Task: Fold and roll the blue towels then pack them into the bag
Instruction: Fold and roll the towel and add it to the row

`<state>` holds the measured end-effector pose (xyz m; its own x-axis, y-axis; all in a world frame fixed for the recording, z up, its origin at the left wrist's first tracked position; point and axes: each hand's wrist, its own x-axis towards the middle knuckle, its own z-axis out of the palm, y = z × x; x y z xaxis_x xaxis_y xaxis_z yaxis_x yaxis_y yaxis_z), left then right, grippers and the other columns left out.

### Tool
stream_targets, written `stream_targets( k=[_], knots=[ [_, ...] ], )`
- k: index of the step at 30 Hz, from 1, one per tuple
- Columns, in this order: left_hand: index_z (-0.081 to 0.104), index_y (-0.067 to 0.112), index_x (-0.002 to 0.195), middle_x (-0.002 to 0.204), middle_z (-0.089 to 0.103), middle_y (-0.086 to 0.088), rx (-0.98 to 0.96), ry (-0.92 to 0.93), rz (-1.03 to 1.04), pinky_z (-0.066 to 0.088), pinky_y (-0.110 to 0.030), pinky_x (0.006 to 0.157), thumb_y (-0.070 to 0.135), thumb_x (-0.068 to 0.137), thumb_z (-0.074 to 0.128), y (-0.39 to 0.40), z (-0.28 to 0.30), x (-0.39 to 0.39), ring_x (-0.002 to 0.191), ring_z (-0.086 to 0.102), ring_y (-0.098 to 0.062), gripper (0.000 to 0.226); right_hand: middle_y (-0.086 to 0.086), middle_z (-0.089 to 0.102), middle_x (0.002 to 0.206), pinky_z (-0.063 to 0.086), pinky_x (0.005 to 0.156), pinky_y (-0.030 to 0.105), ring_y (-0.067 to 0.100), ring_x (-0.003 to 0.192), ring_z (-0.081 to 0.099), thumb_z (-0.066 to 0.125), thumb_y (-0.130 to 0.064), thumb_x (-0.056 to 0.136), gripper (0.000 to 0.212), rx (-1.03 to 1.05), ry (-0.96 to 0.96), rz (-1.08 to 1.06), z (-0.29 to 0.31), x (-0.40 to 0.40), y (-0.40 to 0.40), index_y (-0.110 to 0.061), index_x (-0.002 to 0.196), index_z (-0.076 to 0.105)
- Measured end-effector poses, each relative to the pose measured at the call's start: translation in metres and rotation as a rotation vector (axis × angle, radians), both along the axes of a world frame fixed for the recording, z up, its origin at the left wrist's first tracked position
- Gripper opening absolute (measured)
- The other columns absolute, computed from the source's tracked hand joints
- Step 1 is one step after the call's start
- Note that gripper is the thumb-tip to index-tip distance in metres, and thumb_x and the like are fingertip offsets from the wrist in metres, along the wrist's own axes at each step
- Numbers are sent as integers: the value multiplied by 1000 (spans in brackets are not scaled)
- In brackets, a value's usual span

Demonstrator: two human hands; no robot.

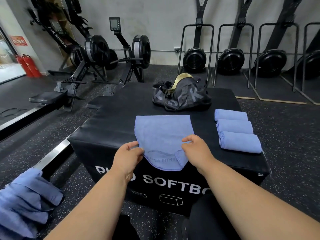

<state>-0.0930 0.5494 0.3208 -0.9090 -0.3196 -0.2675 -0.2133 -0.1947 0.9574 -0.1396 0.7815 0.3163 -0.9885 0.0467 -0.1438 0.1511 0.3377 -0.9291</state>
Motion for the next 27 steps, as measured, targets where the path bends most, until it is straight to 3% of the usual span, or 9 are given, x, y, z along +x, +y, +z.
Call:
stream_targets(
  k=[4,9,13,15,17,21,27],
  knots=[
    [75,11,108,98,82,-6,-1,-31,36,57,-28,81,-8,94,62,-10,-11,0,92,77,-17,27,-3,72,96,47,70,30,15,84,65,62,-17,90,11,63,-3,-133,-22,5,26,-24,95,69],
    [72,10,113,98,82,-4,6,-70,51,57,-27,79,-7,93,65,-13,-20,2,92,78,-17,27,-7,66,77,46,63,29,12,68,61,61,-20,94,19,312,29,27,-34,6,34,-33,106,64],
    [72,10,111,99,82,-6,12,-85,46,57,-25,77,-8,93,63,-11,-23,4,94,77,-18,26,-14,64,94,41,65,28,8,78,60,62,-27,93,22,471,91,118,-33,-1,21,-34,114,62],
    [74,14,107,98,82,-4,7,-89,51,56,-28,80,-6,94,63,-12,-24,6,98,76,-19,26,-10,61,83,36,59,27,9,74,57,65,-35,91,14,535,107,134,-33,-4,11,-29,102,61],
    [74,16,105,99,82,-3,1,-90,52,55,-31,85,-5,94,63,-13,-24,8,102,76,-21,26,-7,60,78,37,57,29,10,71,55,71,-44,85,25,603,111,143,-35,-7,1,-26,90,55],
    [70,20,97,84,81,4,7,-78,86,54,-29,82,-7,95,63,-15,-22,11,93,74,-18,27,-7,58,85,38,59,31,16,74,56,75,-53,79,38,732,123,160,-42,-11,-12,-25,84,51],
    [70,20,102,89,82,3,9,-79,91,55,-27,80,-3,95,67,-20,-24,10,95,76,-18,24,-3,57,92,38,62,34,24,80,56,66,-38,86,24,827,170,188,-50,-14,-11,-22,82,48]
  ],
)
